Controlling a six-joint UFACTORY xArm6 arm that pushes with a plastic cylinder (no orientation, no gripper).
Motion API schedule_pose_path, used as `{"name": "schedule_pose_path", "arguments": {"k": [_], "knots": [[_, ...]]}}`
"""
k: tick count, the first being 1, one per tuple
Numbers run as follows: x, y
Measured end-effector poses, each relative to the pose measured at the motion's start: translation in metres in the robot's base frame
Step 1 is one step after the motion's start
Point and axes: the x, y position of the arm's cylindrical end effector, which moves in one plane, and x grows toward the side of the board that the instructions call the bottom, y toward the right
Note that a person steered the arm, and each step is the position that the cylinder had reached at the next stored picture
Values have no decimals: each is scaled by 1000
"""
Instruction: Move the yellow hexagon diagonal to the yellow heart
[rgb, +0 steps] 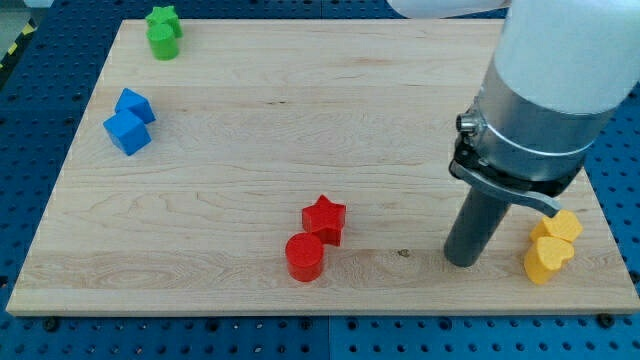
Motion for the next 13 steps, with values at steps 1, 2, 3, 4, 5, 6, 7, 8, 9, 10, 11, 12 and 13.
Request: {"name": "schedule_pose_path", "arguments": {"k": [1, 2, 3, 4, 5, 6, 7, 8, 9, 10, 11, 12, 13], "knots": [[0, 18], [3, 30], [11, 33], [15, 42], [15, 52], [16, 63], [17, 64], [17, 66], [16, 78], [7, 85], [-4, 85], [-15, 85], [-26, 85]]}}
